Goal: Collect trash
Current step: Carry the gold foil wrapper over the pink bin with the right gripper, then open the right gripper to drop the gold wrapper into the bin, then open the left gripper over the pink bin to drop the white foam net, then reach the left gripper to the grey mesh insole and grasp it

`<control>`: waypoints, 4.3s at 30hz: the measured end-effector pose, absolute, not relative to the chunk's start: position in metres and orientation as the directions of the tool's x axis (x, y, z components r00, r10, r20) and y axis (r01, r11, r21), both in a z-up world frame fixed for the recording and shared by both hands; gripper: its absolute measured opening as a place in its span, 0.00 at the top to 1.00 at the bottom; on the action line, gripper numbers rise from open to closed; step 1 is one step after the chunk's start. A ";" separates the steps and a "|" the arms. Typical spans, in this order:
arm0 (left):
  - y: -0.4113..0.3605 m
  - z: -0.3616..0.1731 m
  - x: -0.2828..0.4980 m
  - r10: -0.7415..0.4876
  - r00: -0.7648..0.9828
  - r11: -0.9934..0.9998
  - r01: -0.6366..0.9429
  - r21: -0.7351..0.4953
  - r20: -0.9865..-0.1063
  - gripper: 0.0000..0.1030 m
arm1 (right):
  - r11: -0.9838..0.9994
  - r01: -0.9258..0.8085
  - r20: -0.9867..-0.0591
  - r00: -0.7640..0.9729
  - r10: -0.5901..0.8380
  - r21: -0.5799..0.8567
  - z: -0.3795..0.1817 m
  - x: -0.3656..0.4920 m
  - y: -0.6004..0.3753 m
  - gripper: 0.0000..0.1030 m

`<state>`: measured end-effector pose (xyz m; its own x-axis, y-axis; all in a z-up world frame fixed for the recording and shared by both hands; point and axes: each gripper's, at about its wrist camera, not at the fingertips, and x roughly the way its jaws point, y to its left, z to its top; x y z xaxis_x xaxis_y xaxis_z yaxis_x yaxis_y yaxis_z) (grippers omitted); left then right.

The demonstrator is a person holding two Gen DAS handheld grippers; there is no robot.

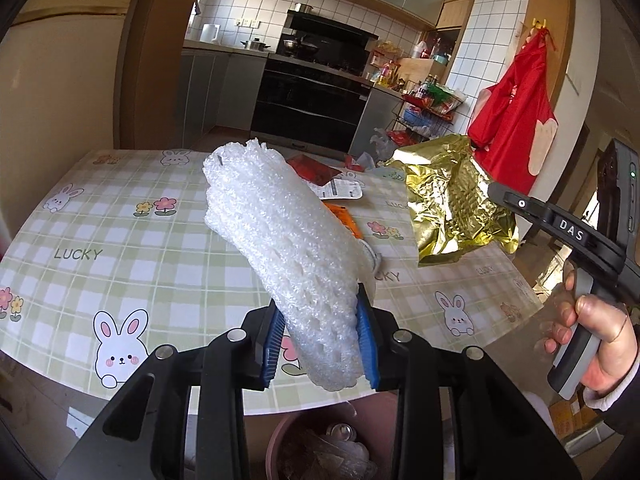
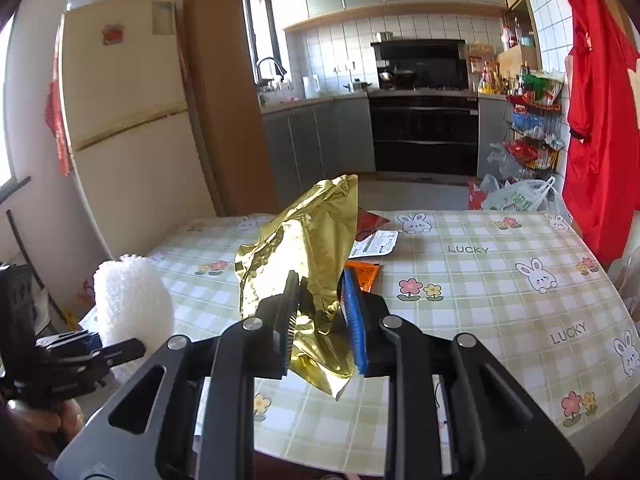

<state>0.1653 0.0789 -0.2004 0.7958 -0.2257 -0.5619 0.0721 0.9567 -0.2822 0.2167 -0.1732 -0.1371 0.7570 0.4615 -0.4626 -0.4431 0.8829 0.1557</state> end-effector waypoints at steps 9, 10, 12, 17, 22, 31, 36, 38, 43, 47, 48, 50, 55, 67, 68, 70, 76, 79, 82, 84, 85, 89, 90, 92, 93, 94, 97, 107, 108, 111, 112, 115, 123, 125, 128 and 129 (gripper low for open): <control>0.068 -0.172 0.110 -0.236 0.807 0.959 0.102 -0.266 -0.542 0.69 | 0.891 -0.415 -0.427 0.783 0.453 0.185 -0.137 0.124 -0.216 0.75; 0.068 -0.170 0.105 -0.239 0.807 0.958 0.104 -0.268 -0.540 0.69 | 0.895 -0.410 -0.434 0.784 0.445 0.177 -0.140 0.114 -0.220 0.75; 0.066 -0.167 0.094 -0.245 0.810 0.956 0.110 -0.271 -0.534 0.69 | 0.900 -0.406 -0.443 0.786 0.432 0.159 -0.145 0.101 -0.224 0.75; 0.062 -0.159 0.067 -0.250 0.824 0.954 0.119 -0.275 -0.509 0.69 | 0.911 -0.391 -0.476 0.781 0.405 0.134 -0.158 0.069 -0.231 0.75; 0.063 -0.163 0.048 -0.250 0.826 0.952 0.113 -0.286 -0.505 0.69 | 0.913 -0.383 -0.490 0.774 0.402 0.144 -0.165 0.053 -0.236 0.75; 0.077 -0.169 0.050 -0.242 0.831 0.944 0.082 -0.320 -0.500 0.69 | 0.892 -0.440 -0.517 0.742 0.427 0.104 -0.173 0.060 -0.216 0.75; 0.077 -0.181 0.061 -0.240 0.816 0.945 0.072 -0.319 -0.526 0.69 | 0.874 -0.472 -0.555 0.700 0.450 0.113 -0.186 0.067 -0.204 0.75; 0.078 -0.185 0.065 -0.239 0.811 0.944 0.066 -0.322 -0.534 0.69 | 0.870 -0.480 -0.567 0.688 0.453 0.114 -0.190 0.070 -0.200 0.75; 0.082 -0.195 0.074 -0.239 0.799 0.942 0.054 -0.331 -0.551 0.69 | 0.864 -0.489 -0.591 0.665 0.456 0.116 -0.200 0.076 -0.195 0.75; 0.081 -0.201 0.077 -0.248 0.789 0.939 0.053 -0.341 -0.562 0.69 | 0.854 -0.503 -0.607 0.641 0.470 0.130 -0.208 0.078 -0.192 0.75; 0.080 -0.202 0.078 -0.254 0.786 0.937 0.055 -0.345 -0.564 0.69 | 0.852 -0.507 -0.610 0.637 0.472 0.129 -0.208 0.078 -0.190 0.75; 0.078 -0.202 0.078 -0.257 0.783 0.938 0.062 -0.340 -0.566 0.69 | 0.845 -0.519 -0.613 0.628 0.479 0.129 -0.209 0.077 -0.187 0.74; 0.073 -0.200 0.077 -0.262 0.783 0.941 0.077 -0.330 -0.565 0.69 | 0.849 -0.516 -0.594 0.651 0.472 0.110 -0.204 0.072 -0.186 0.57; 0.058 -0.201 0.076 -0.310 0.761 0.935 0.136 -0.326 -0.570 0.69 | 0.926 -0.373 -0.504 0.791 0.347 0.053 -0.186 0.069 -0.206 0.06; 0.055 -0.202 0.076 -0.318 0.756 0.935 0.147 -0.324 -0.573 0.69 | 0.930 -0.363 -0.502 0.796 0.339 0.052 -0.185 0.069 -0.208 0.06; 0.049 -0.204 0.077 -0.335 0.743 0.932 0.171 -0.319 -0.580 0.69 | 0.936 -0.349 -0.499 0.802 0.329 0.056 -0.186 0.070 -0.211 0.06; 0.027 -0.212 0.079 -0.384 0.693 0.922 0.248 -0.299 -0.610 0.68 | 0.942 -0.325 -0.514 0.797 0.318 0.078 -0.192 0.075 -0.217 0.06; 0.016 -0.216 0.080 -0.402 0.674 0.915 0.279 -0.290 -0.620 0.68 | 0.944 -0.318 -0.520 0.794 0.315 0.088 -0.194 0.076 -0.220 0.06; 0.006 -0.220 0.082 -0.416 0.656 0.909 0.306 -0.282 -0.630 0.68 | 0.943 -0.315 -0.527 0.786 0.322 0.106 -0.196 0.077 -0.222 0.06; 0.000 -0.223 0.083 -0.421 0.643 0.907 0.320 -0.274 -0.640 0.68 | 0.944 -0.307 -0.531 0.784 0.323 0.121 -0.197 0.079 -0.224 0.06; -0.003 -0.224 0.084 -0.421 0.640 0.906 0.327 -0.268 -0.643 0.68 | 0.944 -0.304 -0.532 0.783 0.323 0.125 -0.198 0.079 -0.225 0.06; -0.013 -0.229 0.086 -0.427 0.621 0.901 0.352 -0.253 -0.658 0.68 | 0.946 -0.293 -0.534 0.782 0.321 0.139 -0.199 0.081 -0.229 0.06; -0.015 -0.231 0.087 -0.426 0.616 0.901 0.355 -0.250 -0.663 0.68 | 0.946 -0.292 -0.534 0.782 0.321 0.142 -0.200 0.081 -0.230 0.05; -0.017 -0.233 0.087 -0.424 0.609 0.901 0.356 -0.247 -0.670 0.66 | 0.947 -0.289 -0.532 0.784 0.320 0.143 -0.200 0.081 -0.231 0.06; -0.017 -0.234 0.088 -0.423 0.607 0.901 0.356 -0.247 -0.673 0.66 | 0.947 -0.289 -0.533 0.784 0.320 0.143 -0.200 0.081 -0.231 0.05; -0.017 -0.235 0.088 -0.423 0.606 0.902 0.355 -0.246 -0.674 0.63 | 0.946 -0.288 -0.534 0.782 0.320 0.145 -0.200 0.081 -0.231 0.06; -0.018 -0.236 0.087 -0.424 0.606 0.900 0.363 -0.240 -0.673 0.47 | 0.946 -0.288 -0.538 0.779 0.322 0.149 -0.201 0.082 -0.231 0.06; 0.008 -0.229 0.089 -0.288 0.715 0.958 0.200 -0.208 -0.637 0.06 | 0.948 -0.279 -0.541 0.780 0.315 0.151 -0.202 0.082 -0.233 0.06; 0.014 -0.227 0.088 -0.266 0.733 0.963 0.171 -0.209 -0.626 0.06 | 0.949 -0.277 -0.541 0.780 0.313 0.150 -0.202 0.082 -0.233 0.05; 0.029 -0.223 0.088 -0.198 0.771 0.974 0.085 -0.211 -0.605 0.06 | 0.952 -0.270 -0.544 0.782 0.304 0.143 -0.203 0.082 -0.233 0.05; 0.033 -0.222 0.089 -0.182 0.774 0.975 0.063 -0.213 -0.607 0.06 | 0.952 -0.269 -0.546 0.781 0.303 0.143 -0.203 0.083 -0.233 0.05; 0.044 -0.225 0.090 -0.153 0.773 0.974 0.013 -0.227 -0.615 0.06 | 0.953 -0.265 -0.549 0.780 0.300 0.144 -0.203 0.083 -0.233 0.05; 0.053 -0.232 0.089 -0.116 0.768 0.976 -0.030 -0.217 -0.630 0.06 | 0.955 -0.254 -0.572 0.765 0.296 0.155 -0.209 0.087 -0.235 0.05; 0.054 -0.234 0.090 -0.122 0.764 0.975 -0.027 -0.221 -0.634 0.06 | 0.956 -0.247 -0.577 0.763 0.293 0.160 -0.211 0.091 -0.237 0.05; 0.055 -0.237 0.096 -0.140 0.755 0.974 -0.011 -0.225 -0.641 0.06 | 0.958 -0.249 -0.581 0.762 0.285 0.142 -0.213 0.099 -0.238 0.05; 0.056 -0.239 0.100 -0.154 0.748 0.973 0.001 -0.230 -0.646 0.06 | 0.960 -0.248 -0.584 0.763 0.277 0.132 -0.214 0.102 -0.238 0.05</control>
<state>0.0999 0.0559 -0.2387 0.7475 -0.1536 -0.6462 0.0014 0.9732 -0.2298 0.1023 -0.2378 -0.2137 0.7633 0.2770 -0.5836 -0.2477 0.9599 0.1316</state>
